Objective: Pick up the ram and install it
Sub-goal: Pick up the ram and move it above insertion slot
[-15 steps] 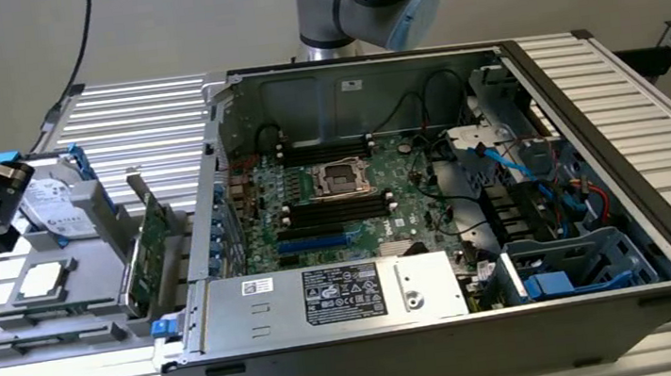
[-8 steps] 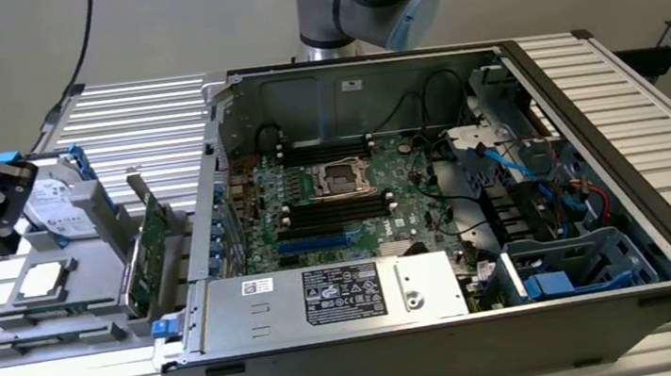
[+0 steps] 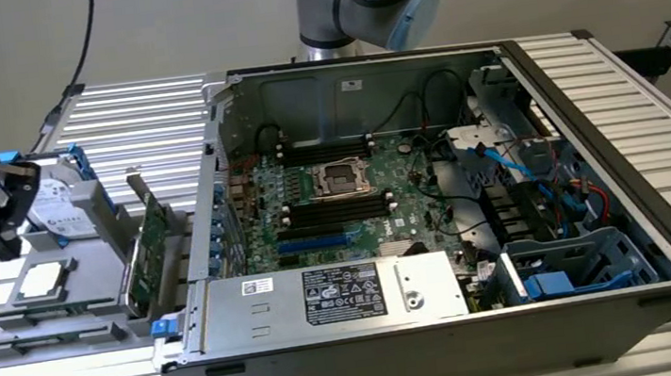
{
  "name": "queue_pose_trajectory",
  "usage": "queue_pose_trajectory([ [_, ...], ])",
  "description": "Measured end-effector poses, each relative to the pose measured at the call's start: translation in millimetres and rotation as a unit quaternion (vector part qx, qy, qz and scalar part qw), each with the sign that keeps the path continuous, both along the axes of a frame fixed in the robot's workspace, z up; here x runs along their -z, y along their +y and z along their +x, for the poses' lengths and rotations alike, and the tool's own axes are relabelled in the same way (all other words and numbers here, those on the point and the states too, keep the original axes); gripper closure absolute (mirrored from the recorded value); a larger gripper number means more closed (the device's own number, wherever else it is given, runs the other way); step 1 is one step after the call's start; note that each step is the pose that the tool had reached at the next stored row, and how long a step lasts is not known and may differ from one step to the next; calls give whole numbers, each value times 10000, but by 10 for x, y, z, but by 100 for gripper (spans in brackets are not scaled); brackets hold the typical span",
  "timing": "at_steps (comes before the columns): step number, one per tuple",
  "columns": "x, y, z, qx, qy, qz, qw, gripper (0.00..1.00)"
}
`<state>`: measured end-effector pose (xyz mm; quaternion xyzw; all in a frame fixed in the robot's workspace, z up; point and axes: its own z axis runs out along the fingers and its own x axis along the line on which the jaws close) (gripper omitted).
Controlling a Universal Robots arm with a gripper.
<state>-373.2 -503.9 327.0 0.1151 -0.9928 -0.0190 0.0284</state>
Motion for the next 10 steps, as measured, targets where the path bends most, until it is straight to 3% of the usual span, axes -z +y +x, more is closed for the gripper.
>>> queue_pose_trajectory([
  [5, 46, 0, 0, -455, 0, 0, 9990, 89],
  [10, 99, 0, 0, -906, 0, 0, 9959, 89],
])
